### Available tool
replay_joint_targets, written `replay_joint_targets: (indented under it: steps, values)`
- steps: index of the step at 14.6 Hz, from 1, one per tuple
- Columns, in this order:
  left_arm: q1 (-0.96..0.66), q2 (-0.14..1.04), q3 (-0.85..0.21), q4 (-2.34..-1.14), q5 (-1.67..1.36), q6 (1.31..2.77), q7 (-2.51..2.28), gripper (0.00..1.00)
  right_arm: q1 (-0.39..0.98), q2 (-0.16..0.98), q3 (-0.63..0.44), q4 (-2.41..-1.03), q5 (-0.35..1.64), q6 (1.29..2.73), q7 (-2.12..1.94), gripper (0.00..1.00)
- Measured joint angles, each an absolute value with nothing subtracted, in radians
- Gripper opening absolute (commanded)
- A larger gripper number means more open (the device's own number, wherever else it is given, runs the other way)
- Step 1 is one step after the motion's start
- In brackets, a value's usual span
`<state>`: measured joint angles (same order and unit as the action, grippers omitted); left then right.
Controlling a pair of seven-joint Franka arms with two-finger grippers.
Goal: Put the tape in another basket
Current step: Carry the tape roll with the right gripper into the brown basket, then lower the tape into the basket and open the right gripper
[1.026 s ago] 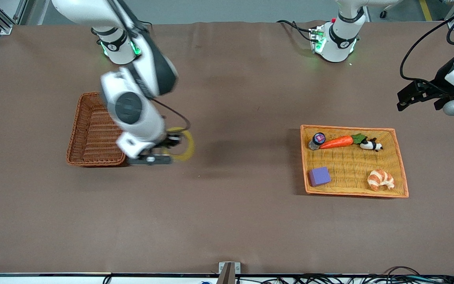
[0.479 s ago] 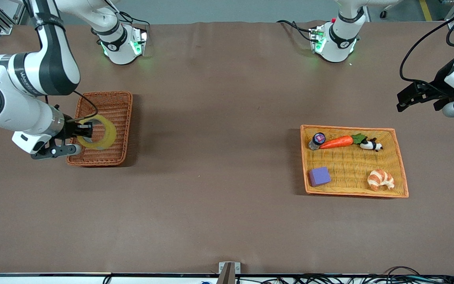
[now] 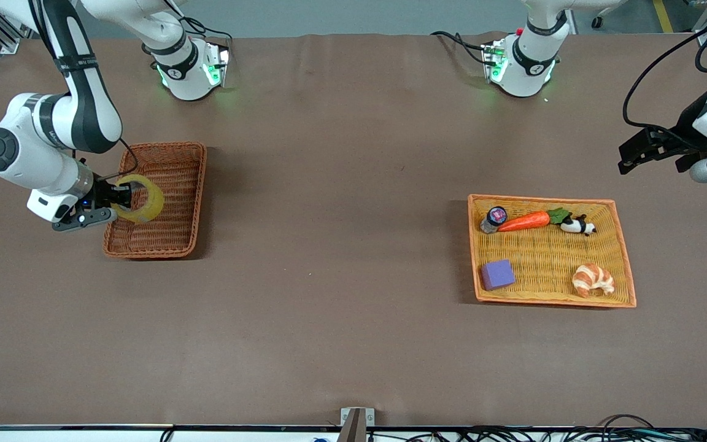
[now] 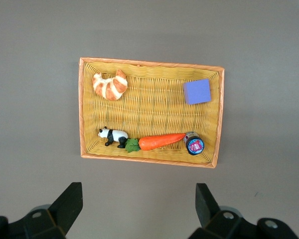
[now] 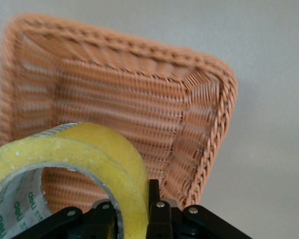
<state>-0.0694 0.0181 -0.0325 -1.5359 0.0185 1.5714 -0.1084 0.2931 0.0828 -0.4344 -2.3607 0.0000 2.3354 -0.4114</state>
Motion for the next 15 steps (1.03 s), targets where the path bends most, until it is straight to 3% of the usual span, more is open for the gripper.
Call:
replay_joint_targets:
  steps: [4, 10, 12, 13, 15]
  values:
    - [-0.069, 0.018, -0.032, -1.538, 0.018, 1.568, -0.108, 1.0, 0.295, 0.092, -0.442, -2.47, -0.001, 2.481, -0.424, 0.02]
    - [-0.066, 0.018, -0.031, -1.541, 0.018, 1.566, -0.108, 1.0, 0.298, 0.157, -0.439, -2.512, -0.001, 2.584, -0.424, 0.06]
    - [-0.064, 0.018, -0.03, -1.542, 0.018, 1.565, -0.108, 1.0, 0.301, 0.182, -0.437, -2.513, -0.001, 2.599, -0.424, 0.12]
    - [-0.064, 0.018, -0.03, -1.542, 0.018, 1.565, -0.108, 1.0, 0.303, 0.19, -0.436, -2.513, -0.001, 2.602, -0.424, 0.2]
    - [-0.063, 0.018, -0.029, -1.542, 0.018, 1.565, -0.108, 1.0, 0.306, 0.198, -0.434, -2.513, 0.002, 2.603, -0.423, 0.22]
